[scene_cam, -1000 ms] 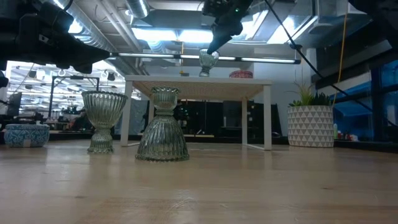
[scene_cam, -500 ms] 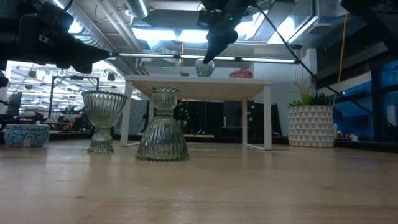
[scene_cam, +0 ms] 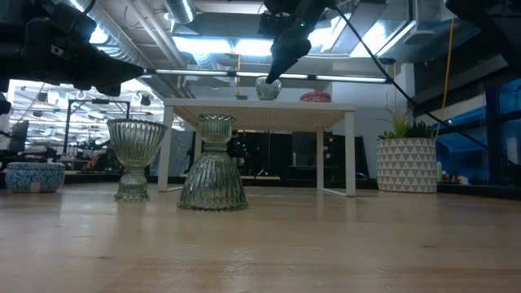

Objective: Pick & Place candle stick holders
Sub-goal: Put the bottom right green glass candle holder on the shelf, then put the right green glass candle holder on the shelf aligned with the other glass candle holder

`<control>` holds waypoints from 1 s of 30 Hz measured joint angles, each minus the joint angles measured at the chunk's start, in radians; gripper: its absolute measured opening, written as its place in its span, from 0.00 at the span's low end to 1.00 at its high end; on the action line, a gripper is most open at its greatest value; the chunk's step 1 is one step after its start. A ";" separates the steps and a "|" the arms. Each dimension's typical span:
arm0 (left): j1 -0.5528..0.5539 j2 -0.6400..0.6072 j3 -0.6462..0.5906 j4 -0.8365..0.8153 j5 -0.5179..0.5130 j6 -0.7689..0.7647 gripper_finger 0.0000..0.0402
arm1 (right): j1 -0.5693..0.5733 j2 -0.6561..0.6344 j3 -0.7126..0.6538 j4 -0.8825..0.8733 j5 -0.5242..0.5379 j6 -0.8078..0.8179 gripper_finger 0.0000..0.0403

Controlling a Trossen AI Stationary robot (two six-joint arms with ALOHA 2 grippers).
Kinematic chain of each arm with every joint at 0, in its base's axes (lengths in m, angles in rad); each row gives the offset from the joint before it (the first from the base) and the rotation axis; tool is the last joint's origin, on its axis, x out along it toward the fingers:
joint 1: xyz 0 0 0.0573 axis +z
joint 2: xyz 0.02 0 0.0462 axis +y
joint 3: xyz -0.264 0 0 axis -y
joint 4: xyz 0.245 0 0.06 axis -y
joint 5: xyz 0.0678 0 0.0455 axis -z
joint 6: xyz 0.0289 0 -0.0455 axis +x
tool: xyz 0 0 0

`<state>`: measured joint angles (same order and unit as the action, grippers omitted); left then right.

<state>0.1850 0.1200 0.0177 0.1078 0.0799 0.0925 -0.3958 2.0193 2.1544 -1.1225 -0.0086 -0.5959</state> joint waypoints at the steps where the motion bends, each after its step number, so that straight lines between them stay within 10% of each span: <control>1: 0.000 0.000 0.000 0.000 0.000 0.000 0.00 | 0.000 0.000 0.000 0.000 0.000 0.003 0.06; 30: 0.000 0.000 0.000 0.000 0.000 0.000 0.00 | 0.012 -0.006 0.000 -0.003 -0.066 0.017 0.38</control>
<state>0.1849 0.1200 0.0177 0.1078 0.0799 0.0924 -0.3842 2.0134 2.1544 -1.1259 -0.0745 -0.5787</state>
